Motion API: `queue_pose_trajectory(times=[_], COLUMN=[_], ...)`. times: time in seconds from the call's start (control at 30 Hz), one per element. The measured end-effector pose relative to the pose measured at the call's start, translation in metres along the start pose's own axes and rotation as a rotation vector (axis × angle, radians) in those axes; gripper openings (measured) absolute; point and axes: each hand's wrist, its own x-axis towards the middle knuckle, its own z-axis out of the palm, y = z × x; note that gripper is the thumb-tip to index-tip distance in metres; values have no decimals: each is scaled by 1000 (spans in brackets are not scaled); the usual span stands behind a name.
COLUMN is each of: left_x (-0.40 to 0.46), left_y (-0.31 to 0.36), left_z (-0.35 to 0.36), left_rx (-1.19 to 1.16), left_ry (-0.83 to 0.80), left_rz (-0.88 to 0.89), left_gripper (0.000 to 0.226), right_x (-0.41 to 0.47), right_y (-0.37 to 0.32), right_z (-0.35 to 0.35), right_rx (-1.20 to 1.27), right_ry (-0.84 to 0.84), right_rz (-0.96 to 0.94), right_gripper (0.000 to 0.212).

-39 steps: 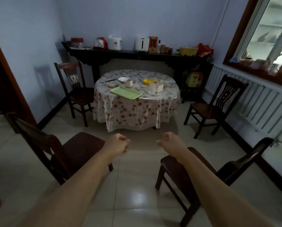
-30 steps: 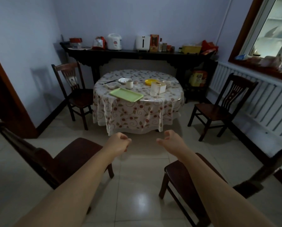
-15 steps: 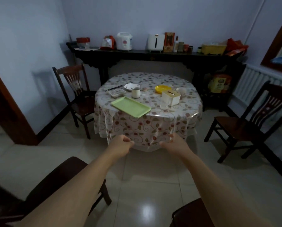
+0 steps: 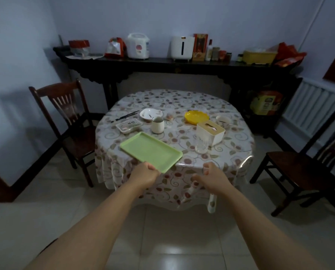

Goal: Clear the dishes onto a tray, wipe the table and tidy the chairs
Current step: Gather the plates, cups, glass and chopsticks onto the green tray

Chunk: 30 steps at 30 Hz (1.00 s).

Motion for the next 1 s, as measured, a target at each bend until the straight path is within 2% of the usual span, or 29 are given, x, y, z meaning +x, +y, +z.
queue_pose_trajectory(times=[0.1, 0.3, 0.43, 0.53, 0.83, 1.0], left_x=[53, 154, 213, 252, 325, 351], left_y=[10, 29, 34, 31, -7, -34], left_z=[4, 16, 22, 26, 11, 9], left_rx=[33, 57, 79, 83, 173, 186], left_ry=[-23, 0, 73, 88, 112, 116], left_rz=[-33, -96, -147, -196, -358, -447], left_gripper=[25, 25, 30, 35, 42, 56], right_x=[54, 169, 238, 287, 359, 378], right_y=[-1, -3, -3, 0, -1, 0], right_z=[-2, 1, 0, 3, 49, 75], right_rx=[13, 27, -1, -25, -33, -64], right_ry=[-3, -57, -104, -135, -222, -268], right_rz=[29, 60, 47, 63, 121, 141], right_gripper=[65, 77, 64, 62, 70, 68])
